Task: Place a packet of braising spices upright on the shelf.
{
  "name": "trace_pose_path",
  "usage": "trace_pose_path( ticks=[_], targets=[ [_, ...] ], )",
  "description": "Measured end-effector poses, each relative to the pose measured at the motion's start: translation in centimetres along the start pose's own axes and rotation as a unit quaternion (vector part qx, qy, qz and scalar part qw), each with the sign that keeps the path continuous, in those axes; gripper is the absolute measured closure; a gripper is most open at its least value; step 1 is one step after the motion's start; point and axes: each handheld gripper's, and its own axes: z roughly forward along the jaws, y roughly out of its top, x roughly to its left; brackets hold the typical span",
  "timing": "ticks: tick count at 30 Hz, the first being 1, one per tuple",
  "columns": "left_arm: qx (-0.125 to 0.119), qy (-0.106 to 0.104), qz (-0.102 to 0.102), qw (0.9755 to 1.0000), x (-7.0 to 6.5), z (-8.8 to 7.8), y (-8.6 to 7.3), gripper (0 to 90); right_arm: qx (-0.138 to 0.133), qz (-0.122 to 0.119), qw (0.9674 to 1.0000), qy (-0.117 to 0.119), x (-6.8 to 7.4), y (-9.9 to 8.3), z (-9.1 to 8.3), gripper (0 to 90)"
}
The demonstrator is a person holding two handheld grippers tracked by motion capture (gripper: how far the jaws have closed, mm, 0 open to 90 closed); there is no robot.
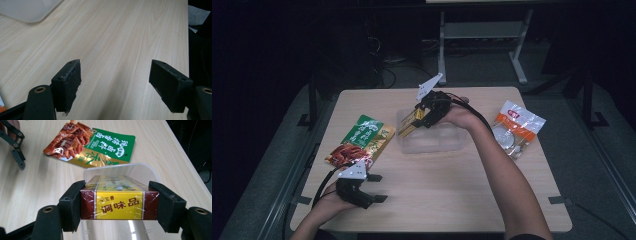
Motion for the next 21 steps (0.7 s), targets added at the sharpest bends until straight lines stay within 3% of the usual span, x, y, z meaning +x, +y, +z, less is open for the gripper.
trace_pose_path(
  ticks=[16, 21],
  targets=[
    [-0.006, -0.006, -0.006, 0.9999, -0.1, 0.2, 0.0, 25.2, -0.019, 0.009, 0.9998, 0.007, -0.6, 0.7, 1.4, 31.5],
    [-0.001, -0.007, -0.002, 1.0000, -0.1, 0.2, 0.1, 25.2, -0.015, -0.001, 0.9999, 0.007, -0.7, 1.5, 1.6, 31.5]
  ],
)
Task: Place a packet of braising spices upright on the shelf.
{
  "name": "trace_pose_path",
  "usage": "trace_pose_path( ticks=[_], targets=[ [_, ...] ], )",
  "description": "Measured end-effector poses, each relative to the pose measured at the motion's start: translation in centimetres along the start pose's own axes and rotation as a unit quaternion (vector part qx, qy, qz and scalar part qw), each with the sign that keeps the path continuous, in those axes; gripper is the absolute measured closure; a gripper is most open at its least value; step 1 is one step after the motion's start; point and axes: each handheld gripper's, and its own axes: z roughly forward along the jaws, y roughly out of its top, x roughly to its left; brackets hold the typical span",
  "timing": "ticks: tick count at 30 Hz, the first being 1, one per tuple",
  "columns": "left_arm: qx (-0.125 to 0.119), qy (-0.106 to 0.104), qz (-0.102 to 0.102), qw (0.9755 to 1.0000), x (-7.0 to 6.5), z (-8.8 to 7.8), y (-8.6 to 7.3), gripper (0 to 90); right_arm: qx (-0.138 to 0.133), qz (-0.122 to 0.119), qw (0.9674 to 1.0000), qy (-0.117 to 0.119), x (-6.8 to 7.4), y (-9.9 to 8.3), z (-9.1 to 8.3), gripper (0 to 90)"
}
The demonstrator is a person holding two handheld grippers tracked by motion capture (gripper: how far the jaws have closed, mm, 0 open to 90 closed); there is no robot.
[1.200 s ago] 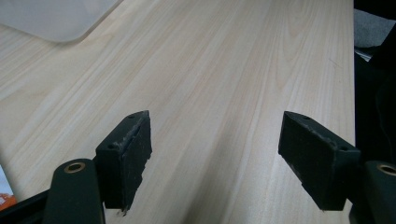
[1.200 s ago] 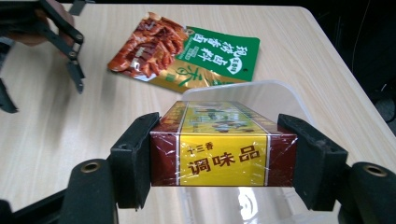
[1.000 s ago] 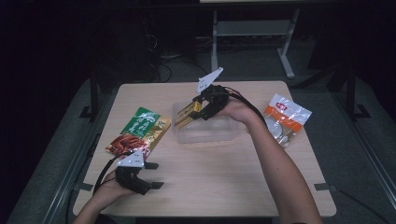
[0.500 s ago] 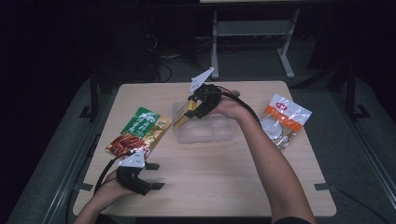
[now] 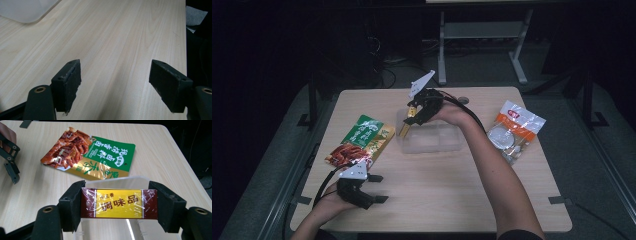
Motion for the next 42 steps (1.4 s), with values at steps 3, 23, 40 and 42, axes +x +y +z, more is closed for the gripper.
trace_pose_path(
  ticks=[3, 23, 40, 42],
  targets=[
    [-0.001, 0.000, 0.001, 1.0000, 0.0, 0.0, 0.0, 25.2, 0.008, -0.007, 0.9999, 0.003, 0.0, 0.7, 0.5, 31.4],
    [-0.002, -0.010, -0.005, 0.9999, -0.1, 0.2, 0.1, 25.2, 0.021, 0.009, 0.9993, 0.030, -1.2, 1.2, 3.7, 31.2],
    [0.004, -0.017, -0.006, 0.9998, 0.1, 0.6, 0.0, 25.2, 0.026, 0.044, 0.9981, 0.036, -1.4, 1.0, 4.6, 18.7],
    [0.004, -0.016, -0.008, 0.9998, 0.1, 0.6, -0.1, 25.2, 0.022, 0.046, 0.9981, 0.034, -1.3, 1.1, 4.1, 17.5]
  ],
)
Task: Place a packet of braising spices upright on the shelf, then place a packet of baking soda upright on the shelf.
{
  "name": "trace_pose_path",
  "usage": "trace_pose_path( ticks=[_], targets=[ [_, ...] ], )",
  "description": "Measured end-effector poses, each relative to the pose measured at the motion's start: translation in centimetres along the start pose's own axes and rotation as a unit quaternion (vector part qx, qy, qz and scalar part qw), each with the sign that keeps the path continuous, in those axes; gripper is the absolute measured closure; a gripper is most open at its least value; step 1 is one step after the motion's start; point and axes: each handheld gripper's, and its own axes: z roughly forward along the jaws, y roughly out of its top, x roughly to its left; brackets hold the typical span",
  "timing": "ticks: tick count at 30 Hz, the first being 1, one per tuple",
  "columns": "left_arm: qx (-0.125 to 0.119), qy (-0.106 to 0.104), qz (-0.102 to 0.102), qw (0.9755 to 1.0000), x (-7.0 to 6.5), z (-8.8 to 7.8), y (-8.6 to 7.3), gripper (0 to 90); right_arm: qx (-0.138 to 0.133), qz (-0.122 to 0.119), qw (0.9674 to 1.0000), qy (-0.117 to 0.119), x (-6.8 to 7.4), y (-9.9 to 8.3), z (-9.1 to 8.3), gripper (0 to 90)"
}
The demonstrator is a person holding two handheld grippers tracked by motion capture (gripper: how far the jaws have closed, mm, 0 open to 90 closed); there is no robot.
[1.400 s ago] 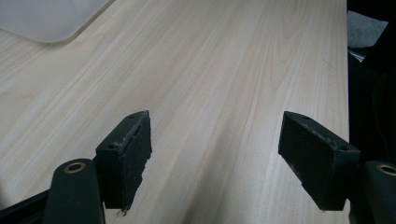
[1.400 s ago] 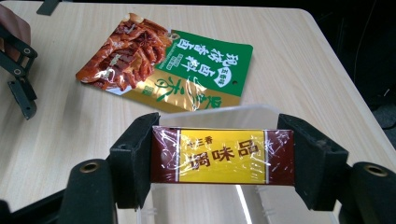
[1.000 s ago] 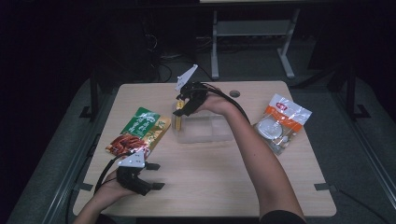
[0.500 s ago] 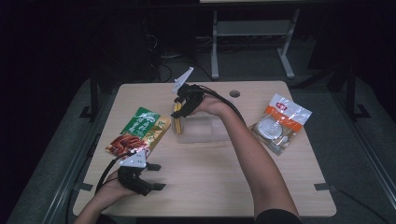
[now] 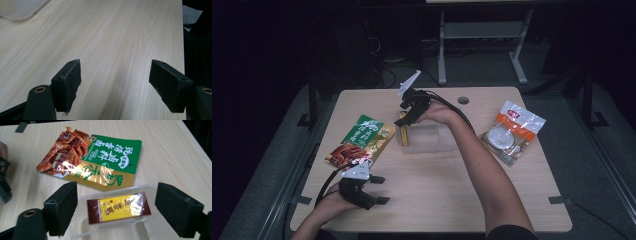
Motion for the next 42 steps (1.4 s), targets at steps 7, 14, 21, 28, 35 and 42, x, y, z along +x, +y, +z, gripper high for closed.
trace_pose_path(
  ticks=[7, 14, 21, 28, 35, 42],
  targets=[
    [-0.004, 0.005, -0.005, 1.0000, 0.1, -0.3, -0.1, 25.2, -0.011, -0.002, 0.9999, -0.012, 1.3, -0.5, -3.3, 14.2],
    [-0.006, 0.013, -0.009, 0.9999, 0.3, -0.5, -0.1, 25.2, -0.027, 0.009, 0.9985, -0.048, 3.4, -2.4, -6.4, 14.0],
    [-0.004, 0.019, -0.004, 0.9998, 0.3, -0.6, 0.1, 25.2, -0.036, 0.046, 0.9951, -0.080, 5.4, -5.5, -8.6, 14.1],
    [-0.003, 0.018, -0.006, 0.9998, 0.2, -0.5, 0.2, 25.2, -0.044, 0.059, 0.9923, -0.100, 8.0, -8.4, -10.0, 14.0],
    [-0.006, 0.021, -0.005, 0.9997, 0.0, -0.3, 0.4, 25.2, -0.045, 0.086, 0.9887, -0.114, 11.0, -12.0, -10.1, 14.1],
    [-0.005, 0.025, -0.005, 0.9997, -0.1, -0.2, 0.6, 25.1, -0.032, 0.099, 0.9882, -0.113, 12.8, -15.1, -9.9, 14.0]
  ],
)
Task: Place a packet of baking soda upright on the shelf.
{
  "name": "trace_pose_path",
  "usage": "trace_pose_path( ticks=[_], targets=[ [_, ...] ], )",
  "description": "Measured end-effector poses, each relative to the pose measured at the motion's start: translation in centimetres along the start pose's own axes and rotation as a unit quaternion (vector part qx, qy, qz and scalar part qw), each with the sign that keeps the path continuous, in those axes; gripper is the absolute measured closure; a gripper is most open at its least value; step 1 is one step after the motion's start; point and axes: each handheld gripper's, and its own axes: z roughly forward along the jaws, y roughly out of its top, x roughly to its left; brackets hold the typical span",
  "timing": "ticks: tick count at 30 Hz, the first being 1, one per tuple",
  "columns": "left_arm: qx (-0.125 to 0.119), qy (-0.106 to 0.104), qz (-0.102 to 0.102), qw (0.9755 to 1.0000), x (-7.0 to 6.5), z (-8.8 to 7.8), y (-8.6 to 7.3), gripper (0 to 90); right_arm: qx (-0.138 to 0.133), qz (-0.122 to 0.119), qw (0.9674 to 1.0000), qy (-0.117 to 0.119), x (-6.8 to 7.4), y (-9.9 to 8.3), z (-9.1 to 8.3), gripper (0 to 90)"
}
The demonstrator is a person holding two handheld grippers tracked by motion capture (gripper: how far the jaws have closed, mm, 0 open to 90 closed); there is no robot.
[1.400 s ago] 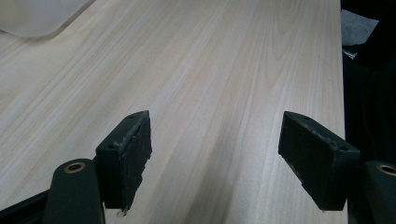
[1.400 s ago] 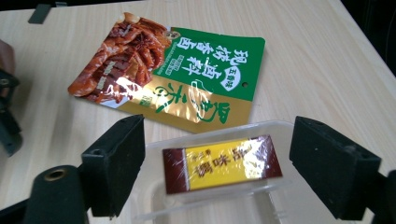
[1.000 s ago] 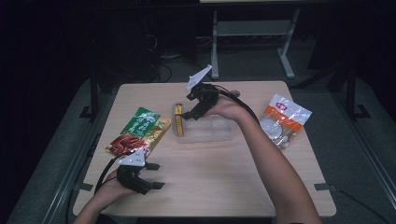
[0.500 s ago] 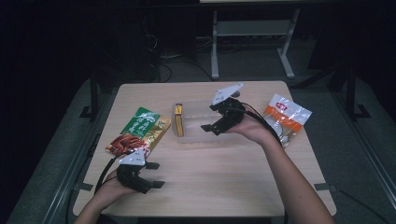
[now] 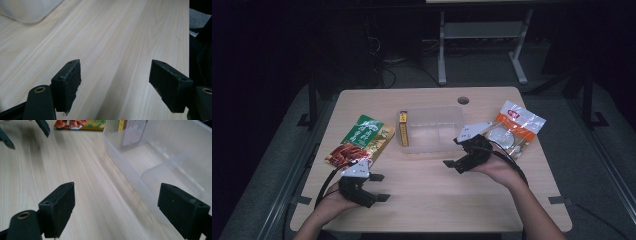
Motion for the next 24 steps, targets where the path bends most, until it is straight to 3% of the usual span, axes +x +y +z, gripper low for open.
trace_pose_path(
  ticks=[3, 13, 21, 24],
  targets=[
    [0.002, 0.003, 0.000, 1.0000, 0.0, 0.0, 0.0, 25.1, -0.002, 0.021, 0.9998, 0.004, 0.5, -1.0, -0.2, 14.0],
    [0.008, 0.009, -0.003, 0.9999, -0.2, 0.1, 0.0, 25.1, -0.008, 0.056, 0.9983, -0.013, 1.8, -4.4, -1.4, 13.4],
    [0.012, 0.022, -0.006, 0.9997, -0.2, 0.2, 0.0, 25.1, 0.014, 0.068, 0.9976, -0.006, 3.6, -7.1, -1.3, 13.2],
    [0.014, 0.029, -0.007, 0.9994, 0.0, 0.0, 0.1, 25.1, 0.013, 0.075, 0.9971, -0.013, 4.3, -8.1, -1.5, 12.8]
  ],
)
